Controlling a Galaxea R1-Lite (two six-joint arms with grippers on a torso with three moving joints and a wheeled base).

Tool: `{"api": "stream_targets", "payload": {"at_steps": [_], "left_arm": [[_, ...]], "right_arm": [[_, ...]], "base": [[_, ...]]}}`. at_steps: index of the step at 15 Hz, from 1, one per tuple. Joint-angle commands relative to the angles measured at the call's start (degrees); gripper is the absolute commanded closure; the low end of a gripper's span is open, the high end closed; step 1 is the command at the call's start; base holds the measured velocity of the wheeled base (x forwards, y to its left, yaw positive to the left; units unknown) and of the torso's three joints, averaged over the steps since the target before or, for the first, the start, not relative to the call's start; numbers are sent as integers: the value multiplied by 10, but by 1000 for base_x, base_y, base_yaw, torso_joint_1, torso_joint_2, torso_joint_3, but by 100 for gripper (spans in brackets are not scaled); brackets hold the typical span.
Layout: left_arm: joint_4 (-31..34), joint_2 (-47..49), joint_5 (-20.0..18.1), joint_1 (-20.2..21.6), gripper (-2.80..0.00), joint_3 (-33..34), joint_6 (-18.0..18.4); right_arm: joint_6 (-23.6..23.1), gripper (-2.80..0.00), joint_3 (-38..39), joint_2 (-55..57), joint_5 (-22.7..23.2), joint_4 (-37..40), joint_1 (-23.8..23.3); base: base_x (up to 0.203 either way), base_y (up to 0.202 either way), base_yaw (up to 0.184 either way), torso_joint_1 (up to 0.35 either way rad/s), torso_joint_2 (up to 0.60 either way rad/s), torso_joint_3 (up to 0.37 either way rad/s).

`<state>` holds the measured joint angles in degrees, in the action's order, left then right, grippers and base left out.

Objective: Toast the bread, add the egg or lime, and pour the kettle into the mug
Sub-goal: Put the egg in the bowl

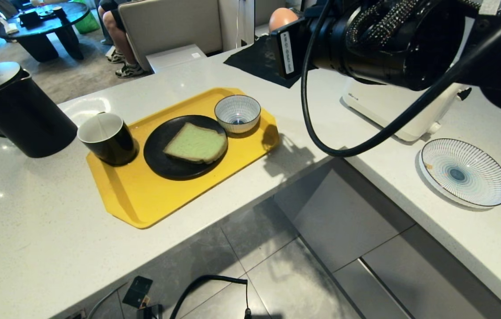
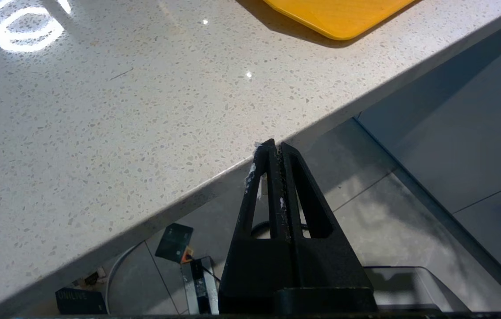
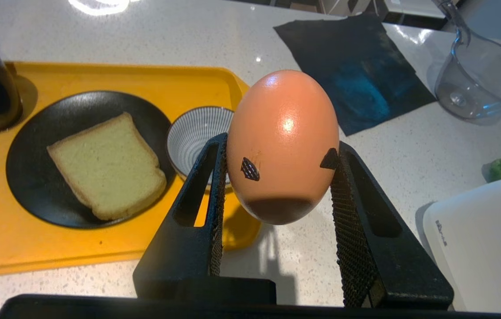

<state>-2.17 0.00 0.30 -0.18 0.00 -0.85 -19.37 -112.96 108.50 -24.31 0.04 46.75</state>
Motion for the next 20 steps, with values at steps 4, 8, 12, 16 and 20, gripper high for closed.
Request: {"api": "stream_targets", "payload": {"at_steps": [4,8,12,16,20], "left_arm": [[0,0,0,0,0,8,0],[0,0,0,0,0,8,0],[0,0,0,0,0,8,0],[0,0,0,0,0,8,-1],[0,0,0,0,0,8,-3]], "right_arm": [[7,0,-1,-9,0,15,-1],[7,0,-1,-8,7,16,-4],[6,0,-1,-2,6,15,-3],[6,0,-2,5,7,15,-3],[4,0,-2,8,7,15,-3]], "base": [[0,0,0,0,0,0],[0,0,0,0,0,0],[0,0,0,0,0,0],[0,0,0,0,0,0],[0,0,0,0,0,0]]}}
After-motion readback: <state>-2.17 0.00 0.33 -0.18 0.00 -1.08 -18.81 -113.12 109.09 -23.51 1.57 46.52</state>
